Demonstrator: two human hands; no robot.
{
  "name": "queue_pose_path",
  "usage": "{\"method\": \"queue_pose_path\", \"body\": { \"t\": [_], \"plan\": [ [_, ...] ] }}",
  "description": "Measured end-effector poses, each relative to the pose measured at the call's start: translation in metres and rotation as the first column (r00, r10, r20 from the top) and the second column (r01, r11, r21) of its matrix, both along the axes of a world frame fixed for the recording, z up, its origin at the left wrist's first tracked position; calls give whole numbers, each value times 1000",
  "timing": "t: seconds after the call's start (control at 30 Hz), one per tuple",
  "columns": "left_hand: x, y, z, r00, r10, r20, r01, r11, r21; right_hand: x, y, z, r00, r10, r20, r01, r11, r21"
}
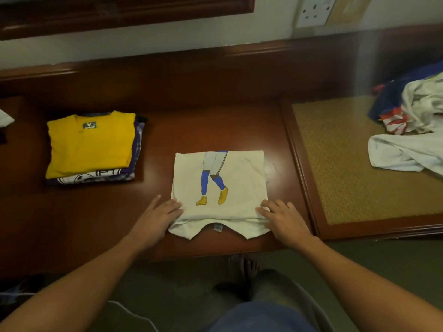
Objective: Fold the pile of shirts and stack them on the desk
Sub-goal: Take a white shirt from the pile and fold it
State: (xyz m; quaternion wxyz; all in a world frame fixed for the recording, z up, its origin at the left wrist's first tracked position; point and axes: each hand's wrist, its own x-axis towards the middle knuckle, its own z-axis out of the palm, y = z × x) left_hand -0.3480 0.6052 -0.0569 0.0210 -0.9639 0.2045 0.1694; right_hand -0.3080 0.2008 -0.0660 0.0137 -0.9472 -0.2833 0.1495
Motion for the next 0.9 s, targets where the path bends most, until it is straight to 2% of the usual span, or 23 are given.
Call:
{"method": "queue_pose_path", "body": {
  "t": [0.13,0.23,0.3,0.4,0.57,0.67,0.73,0.8,0.87,0.9],
  "plan": [
    [-14,-10,0,999,-37,10,37,999,12,-1,-5,-13,999,-12,51,8,997,77],
    [-26,-15,-2,1000,8,0,-8,1000,5,2,-7,-8,999,-34,-36,37,995,89],
    [-32,-18,-2,1000,21,4,-21,1000,1,8,-15,-3,997,18,-75,-13,998,65],
    [-41,-23,-1,999,34,9,-33,999,-23,11,-32,-1,993,106,-44,-104,994,44],
    [-57,-33,2,987,156,-24,-157,984,-87,2,-24,-9,989,78,126,-92,990,111],
    [-67,-42,10,958,280,-64,-286,948,-137,1,-15,0,997,2,77,-14,989,148],
    [-76,-47,18,880,457,-128,-475,849,-232,1,-16,4,995,-91,-39,97,968,230],
    [-86,-49,30,743,635,-212,-664,657,-357,-1,-18,13,966,-173,-194,231,913,337],
    [-94,-50,44,620,735,-275,-751,453,-481,-2,-19,30,914,-214,-344,358,825,438],
    [-98,-50,52,586,759,-283,-756,386,-529,-2,-17,41,889,-217,-404,406,782,474]
  ]
}}
